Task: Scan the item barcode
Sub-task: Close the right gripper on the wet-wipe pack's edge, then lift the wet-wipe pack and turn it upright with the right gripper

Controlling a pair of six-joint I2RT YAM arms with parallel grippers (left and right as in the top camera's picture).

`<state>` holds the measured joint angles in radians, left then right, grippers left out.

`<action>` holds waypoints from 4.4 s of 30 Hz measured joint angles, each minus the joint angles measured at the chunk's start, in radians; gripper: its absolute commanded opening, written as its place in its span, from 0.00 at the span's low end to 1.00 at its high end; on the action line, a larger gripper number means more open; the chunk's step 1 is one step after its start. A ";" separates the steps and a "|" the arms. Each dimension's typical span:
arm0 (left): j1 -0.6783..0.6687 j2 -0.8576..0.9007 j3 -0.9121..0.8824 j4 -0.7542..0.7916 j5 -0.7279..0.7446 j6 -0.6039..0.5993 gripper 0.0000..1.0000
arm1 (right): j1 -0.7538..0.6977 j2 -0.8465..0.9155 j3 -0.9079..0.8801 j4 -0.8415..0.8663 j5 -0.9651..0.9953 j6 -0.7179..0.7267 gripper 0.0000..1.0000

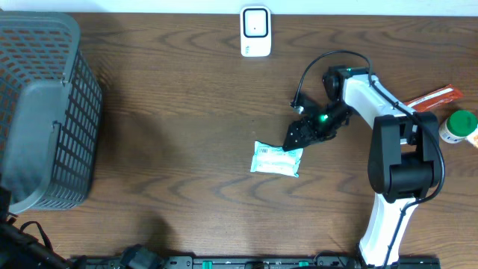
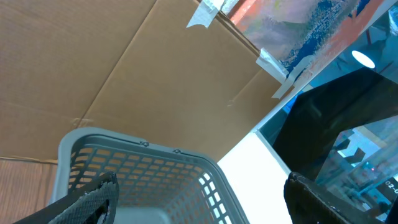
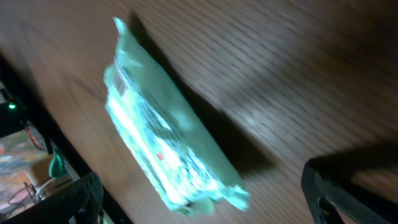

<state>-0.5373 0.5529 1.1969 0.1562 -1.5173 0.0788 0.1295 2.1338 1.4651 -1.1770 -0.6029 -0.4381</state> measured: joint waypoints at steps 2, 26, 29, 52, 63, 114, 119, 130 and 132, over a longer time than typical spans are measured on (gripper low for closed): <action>0.000 0.000 0.000 0.000 0.000 0.000 0.85 | 0.006 -0.011 -0.027 0.034 -0.036 -0.001 0.99; 0.000 0.000 0.000 0.000 0.000 0.000 0.85 | 0.076 -0.046 -0.337 0.266 -0.218 0.003 0.01; 0.000 0.000 0.000 0.000 0.000 0.000 0.85 | 0.076 -0.045 -0.333 0.246 -0.217 0.003 0.01; 0.000 0.000 0.000 0.000 0.000 0.000 0.85 | 0.075 -0.034 -0.061 0.192 -0.113 0.043 0.99; 0.000 0.000 0.000 0.000 0.000 0.000 0.85 | 0.040 -0.035 -0.021 -0.019 0.033 0.586 0.99; 0.000 0.000 0.000 0.000 0.000 0.000 0.85 | 0.144 0.015 -0.369 0.850 -0.352 0.916 0.01; 0.000 0.000 0.000 0.000 0.000 0.000 0.85 | 0.145 -0.023 -0.383 0.846 -0.320 0.875 0.01; 0.000 0.000 0.000 0.000 0.000 0.000 0.85 | 0.169 -0.307 -0.449 0.637 0.179 0.700 0.01; 0.000 0.000 0.000 0.000 0.000 0.000 0.85 | 0.179 -0.344 -0.450 0.621 0.231 0.687 0.01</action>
<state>-0.5373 0.5529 1.1973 0.1562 -1.5173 0.0788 0.3080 1.7893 1.0153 -0.5560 -0.3717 0.2493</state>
